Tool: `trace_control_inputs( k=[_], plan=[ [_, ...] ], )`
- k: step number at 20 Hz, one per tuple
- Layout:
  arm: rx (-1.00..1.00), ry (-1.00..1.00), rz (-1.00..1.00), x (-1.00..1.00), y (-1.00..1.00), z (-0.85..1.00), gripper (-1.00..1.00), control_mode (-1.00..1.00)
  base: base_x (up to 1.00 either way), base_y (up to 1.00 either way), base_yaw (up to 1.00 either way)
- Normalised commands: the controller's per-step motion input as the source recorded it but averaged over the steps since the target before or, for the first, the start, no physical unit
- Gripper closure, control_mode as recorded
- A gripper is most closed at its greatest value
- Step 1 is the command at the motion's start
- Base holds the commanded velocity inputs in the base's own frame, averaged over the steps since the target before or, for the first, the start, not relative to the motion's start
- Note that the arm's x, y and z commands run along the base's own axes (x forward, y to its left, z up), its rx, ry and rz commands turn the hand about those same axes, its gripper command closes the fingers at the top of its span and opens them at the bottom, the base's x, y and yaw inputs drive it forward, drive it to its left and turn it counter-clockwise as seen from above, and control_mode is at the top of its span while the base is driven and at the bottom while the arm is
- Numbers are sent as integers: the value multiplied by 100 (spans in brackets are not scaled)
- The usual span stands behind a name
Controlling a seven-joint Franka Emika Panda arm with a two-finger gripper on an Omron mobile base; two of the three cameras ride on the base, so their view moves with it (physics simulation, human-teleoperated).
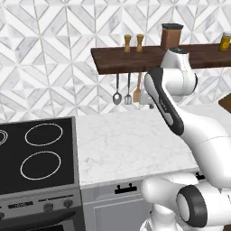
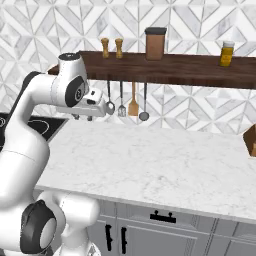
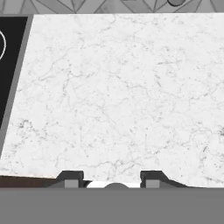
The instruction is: Take a straw from the drawer in front and place it inside the glass cup on the dining counter.
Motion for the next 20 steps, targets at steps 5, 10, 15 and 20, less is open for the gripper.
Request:
trace_control_inputs(
  k=[5, 10, 15, 20],
  plan=[
    [0, 0, 0, -2, 0, 0, -100, 100, -19, 0, 0],
    [0, 0, 0, 0, 0, 0, -100, 100, -62, -5, 12],
    [0, 0, 0, 0, 0, 0, -100, 100, -12, -33, 33],
    [0, 0, 0, 0, 0, 0, -100, 100, 0, -66, 50]
  ],
)
